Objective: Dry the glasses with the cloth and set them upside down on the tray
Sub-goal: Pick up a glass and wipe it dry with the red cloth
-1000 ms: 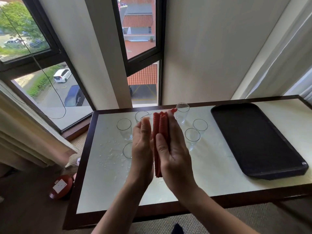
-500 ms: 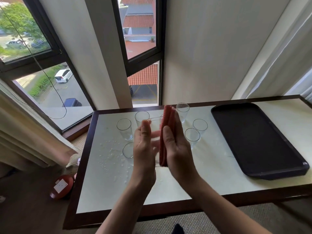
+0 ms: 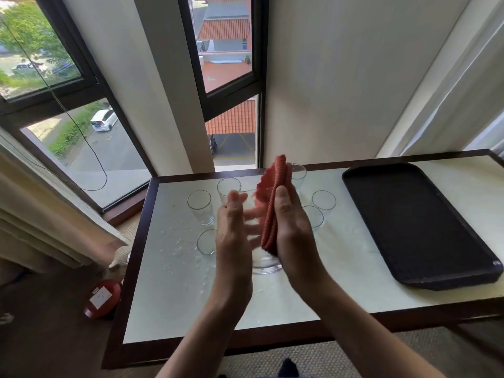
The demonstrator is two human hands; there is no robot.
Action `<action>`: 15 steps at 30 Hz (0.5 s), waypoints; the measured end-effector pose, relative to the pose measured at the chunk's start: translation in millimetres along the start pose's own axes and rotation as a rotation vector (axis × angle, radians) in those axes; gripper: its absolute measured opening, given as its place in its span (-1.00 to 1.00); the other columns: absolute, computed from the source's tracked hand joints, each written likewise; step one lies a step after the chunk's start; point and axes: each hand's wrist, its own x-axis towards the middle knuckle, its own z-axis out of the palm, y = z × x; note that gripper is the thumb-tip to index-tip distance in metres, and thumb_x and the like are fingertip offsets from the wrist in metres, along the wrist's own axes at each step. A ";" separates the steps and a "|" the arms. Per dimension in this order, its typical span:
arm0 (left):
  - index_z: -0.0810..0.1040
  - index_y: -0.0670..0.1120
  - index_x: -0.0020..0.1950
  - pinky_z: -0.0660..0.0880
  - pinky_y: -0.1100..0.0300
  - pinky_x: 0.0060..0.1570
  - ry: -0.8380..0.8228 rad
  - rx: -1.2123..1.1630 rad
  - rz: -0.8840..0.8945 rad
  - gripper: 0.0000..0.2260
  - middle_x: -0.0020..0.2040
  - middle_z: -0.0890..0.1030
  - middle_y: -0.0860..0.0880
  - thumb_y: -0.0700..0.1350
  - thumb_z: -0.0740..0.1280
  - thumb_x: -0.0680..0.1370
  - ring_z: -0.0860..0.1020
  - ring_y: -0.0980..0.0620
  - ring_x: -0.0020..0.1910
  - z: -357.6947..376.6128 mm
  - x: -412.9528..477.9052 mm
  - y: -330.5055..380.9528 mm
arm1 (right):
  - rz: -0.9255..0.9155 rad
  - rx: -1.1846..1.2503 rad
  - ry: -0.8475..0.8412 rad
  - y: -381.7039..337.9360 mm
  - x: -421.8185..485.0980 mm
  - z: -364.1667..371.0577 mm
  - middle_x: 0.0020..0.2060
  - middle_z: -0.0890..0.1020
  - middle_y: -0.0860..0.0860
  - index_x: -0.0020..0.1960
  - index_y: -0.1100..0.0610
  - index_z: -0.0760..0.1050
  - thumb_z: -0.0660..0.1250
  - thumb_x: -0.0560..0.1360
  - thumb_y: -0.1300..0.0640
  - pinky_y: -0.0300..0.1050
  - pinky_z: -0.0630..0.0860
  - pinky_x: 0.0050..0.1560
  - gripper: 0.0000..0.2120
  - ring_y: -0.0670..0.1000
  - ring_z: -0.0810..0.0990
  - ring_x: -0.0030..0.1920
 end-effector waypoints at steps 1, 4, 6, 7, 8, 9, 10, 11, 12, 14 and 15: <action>0.52 0.03 0.17 0.61 0.18 -0.20 -0.006 -0.009 -0.013 -0.56 0.08 0.70 -0.12 0.34 0.24 0.52 0.71 -0.03 -0.01 1.2 -1.8 -1.4 | 0.031 0.002 0.013 -0.4 4.6 -0.7 0.20 0.63 -0.02 0.48 -0.10 0.29 0.02 0.50 -0.25 0.16 0.61 0.14 -0.41 -0.02 0.66 0.11; 0.54 -0.23 0.21 0.59 -0.15 0.01 0.010 -0.002 0.012 -0.40 0.12 0.59 -0.40 0.27 0.33 0.48 0.64 -0.24 0.11 2.3 -1.5 1.7 | -0.021 -0.083 0.058 0.3 -8.9 7.9 0.35 0.51 -0.18 0.53 -0.20 0.18 0.04 0.52 -0.25 -0.05 0.52 0.29 -0.42 -0.17 0.55 0.27; 0.56 -0.30 0.22 0.50 -0.30 0.18 0.016 -0.025 0.034 -0.39 0.15 0.53 -0.49 0.24 0.36 0.50 0.61 -0.32 0.14 -1.7 2.8 4.5 | -0.104 -0.192 0.078 4.4 -27.5 14.2 0.42 0.23 -0.46 0.57 -0.22 0.02 0.07 0.54 -0.20 -0.44 0.27 0.35 -0.38 -0.45 0.27 0.37; 0.58 -0.28 0.21 0.50 -0.29 0.22 0.024 -0.035 0.033 -0.43 0.16 0.55 -0.47 0.23 0.36 0.52 0.61 -0.35 0.16 -4.3 5.6 4.0 | -0.127 -0.207 0.076 8.3 -34.1 15.7 0.39 0.12 -0.53 0.57 -0.21 -0.03 0.08 0.54 -0.17 -0.56 0.16 0.32 -0.37 -0.53 0.16 0.37; 0.60 -0.22 0.19 0.54 -0.24 0.19 0.047 -0.033 0.030 -0.47 0.14 0.59 -0.43 0.23 0.37 0.53 0.63 -0.35 0.15 -5.9 8.5 2.3 | -0.134 -0.195 0.063 11.9 -36.8 15.5 0.38 0.10 -0.54 0.55 -0.21 -0.05 0.09 0.55 -0.16 -0.60 0.13 0.29 -0.38 -0.55 0.12 0.37; 0.61 -0.15 0.17 0.61 -0.13 0.10 0.074 -0.021 0.019 -0.51 0.12 0.63 -0.36 0.26 0.36 0.53 0.66 -0.29 0.10 -5.5 9.1 1.6 | -0.122 -0.165 0.045 13.5 -34.7 13.9 0.39 0.14 -0.51 0.53 -0.24 -0.04 0.10 0.55 -0.16 -0.56 0.18 0.30 -0.39 -0.53 0.17 0.37; 0.60 -0.07 0.15 0.66 0.02 -0.03 0.077 -0.014 0.004 -0.54 0.09 0.66 -0.28 0.28 0.31 0.52 0.69 -0.19 0.04 -4.2 8.4 -0.3 | -0.095 -0.119 0.030 14.0 -29.0 11.7 0.41 0.25 -0.44 0.52 -0.27 -0.01 0.11 0.55 -0.18 -0.46 0.29 0.31 -0.42 -0.46 0.29 0.36; 0.58 0.00 0.13 0.65 0.13 -0.16 0.061 -0.011 -0.013 -0.56 0.06 0.68 -0.19 0.30 0.23 0.49 0.71 -0.09 -0.03 -2.4 6.9 -2.3 | -0.062 -0.064 0.023 14.4 -20.9 8.5 0.39 0.39 -0.32 0.51 -0.28 0.06 0.11 0.55 -0.20 -0.32 0.43 0.28 -0.45 -0.37 0.44 0.30; 0.58 0.05 0.12 0.62 0.18 -0.22 0.031 -0.011 -0.029 -0.56 0.03 0.70 -0.12 0.31 0.18 0.47 0.72 -0.02 -0.09 -1.3 5.3 -4.5 | -0.027 -0.012 0.021 12.7 -12.1 5.0 0.31 0.52 -0.20 0.50 -0.23 0.16 0.11 0.55 -0.22 -0.18 0.53 0.20 -0.47 -0.26 0.57 0.20; 0.60 0.08 0.13 0.58 0.17 -0.18 -0.033 -0.013 -0.052 -0.55 -0.02 0.73 -0.04 0.37 0.20 0.50 0.72 0.06 -0.13 1.9 3.1 -6.3 | 0.065 0.094 0.022 10.7 6.0 -4.1 0.16 0.63 0.02 0.46 -0.04 0.31 0.10 0.53 -0.26 0.02 0.61 0.07 -0.43 0.00 0.67 0.11; 0.61 0.08 0.13 0.59 0.17 -0.16 -0.059 -0.015 -0.054 -0.56 -0.03 0.74 -0.02 0.36 0.23 0.50 0.72 0.07 -0.11 3.7 1.8 -6.0 | 0.114 0.147 0.016 9.3 11.2 -7.5 0.14 0.63 0.08 0.44 0.01 0.35 0.10 0.53 -0.29 0.08 0.60 0.07 -0.41 0.11 0.67 0.12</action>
